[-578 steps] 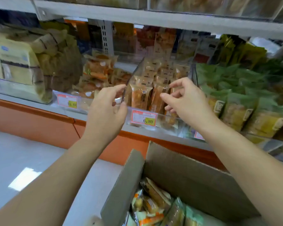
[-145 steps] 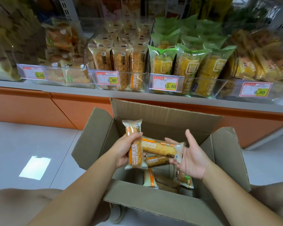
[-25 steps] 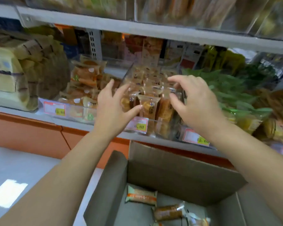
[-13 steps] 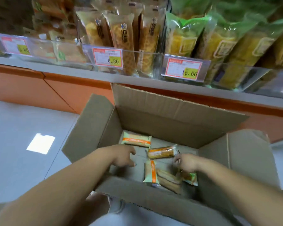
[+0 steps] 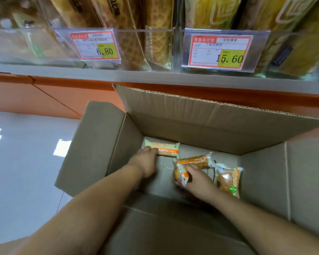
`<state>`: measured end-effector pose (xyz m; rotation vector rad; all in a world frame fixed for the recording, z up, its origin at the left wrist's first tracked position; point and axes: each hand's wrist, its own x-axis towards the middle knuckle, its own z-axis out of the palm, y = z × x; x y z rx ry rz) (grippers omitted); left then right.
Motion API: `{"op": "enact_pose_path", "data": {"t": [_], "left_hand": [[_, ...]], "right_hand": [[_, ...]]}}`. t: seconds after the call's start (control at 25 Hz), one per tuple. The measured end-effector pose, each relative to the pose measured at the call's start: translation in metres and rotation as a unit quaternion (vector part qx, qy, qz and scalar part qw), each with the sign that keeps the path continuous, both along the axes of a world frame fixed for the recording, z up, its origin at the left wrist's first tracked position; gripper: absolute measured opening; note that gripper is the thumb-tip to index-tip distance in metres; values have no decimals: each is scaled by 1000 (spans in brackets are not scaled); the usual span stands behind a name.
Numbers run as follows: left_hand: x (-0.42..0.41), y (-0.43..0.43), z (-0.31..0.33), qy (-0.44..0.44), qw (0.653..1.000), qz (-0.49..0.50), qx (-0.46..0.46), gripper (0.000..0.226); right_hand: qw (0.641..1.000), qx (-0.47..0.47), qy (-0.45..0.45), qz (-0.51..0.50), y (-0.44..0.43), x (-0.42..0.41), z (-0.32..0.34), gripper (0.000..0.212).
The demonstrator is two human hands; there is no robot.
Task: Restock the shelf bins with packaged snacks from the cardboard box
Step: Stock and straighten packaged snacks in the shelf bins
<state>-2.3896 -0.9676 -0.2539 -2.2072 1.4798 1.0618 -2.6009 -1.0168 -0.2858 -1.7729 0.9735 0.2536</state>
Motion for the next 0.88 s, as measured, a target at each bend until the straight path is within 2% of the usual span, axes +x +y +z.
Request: {"op": "enact_pose_path", "data": {"t": [0.08,0.2,0.28,0.4,0.44,0.52,0.56,0.6,0.64,0.68,0.72,0.76,0.8,0.88], "left_hand": [[5,-16,-22,-20,998,2,-66,59],[3,-35,-56,-59,993,-50,-86,59],[-1,-38,-74,-91,991,-79,-54,56],[-4,-29,-87,-94,992,-82,-24,44],[-4,-24,-86,-64,996,-59,-13,44],[-3,-18,-74,52,997,56,8,46],[-4,-17,-62,131,981,144,14,42],[-7,-16,-46,213,946,243,17,33],[-10,-13,-29,298,888,350,25,25],[-13,-10,-11,383,812,439,38,24],[-16,-6,7,458,742,487,48,30],[-18,-3,22,510,696,503,54,36],[-21,0,35,539,675,501,50,39],[-30,5,60,561,671,484,23,35]], "right_hand": [[965,149,-22,-214,-21,-6,3,41],[875,296,-75,-377,-42,-29,0,30],[820,361,-102,-432,-44,-42,4,26],[780,415,-109,-455,-41,-44,9,28],[776,423,-110,-455,-40,-42,12,31],[769,432,-125,-454,-38,-39,17,38],[766,436,-131,-454,-37,-38,19,40],[766,436,-133,-453,-36,-38,22,42],[769,435,-134,-448,-34,-37,26,43],[773,433,-137,-443,-33,-34,31,45],[778,427,-139,-439,-31,-30,37,48],[784,418,-144,-436,-29,-27,41,52],[788,415,-154,-428,-27,-24,47,55],[786,426,-192,-405,-19,-16,64,52]]}}
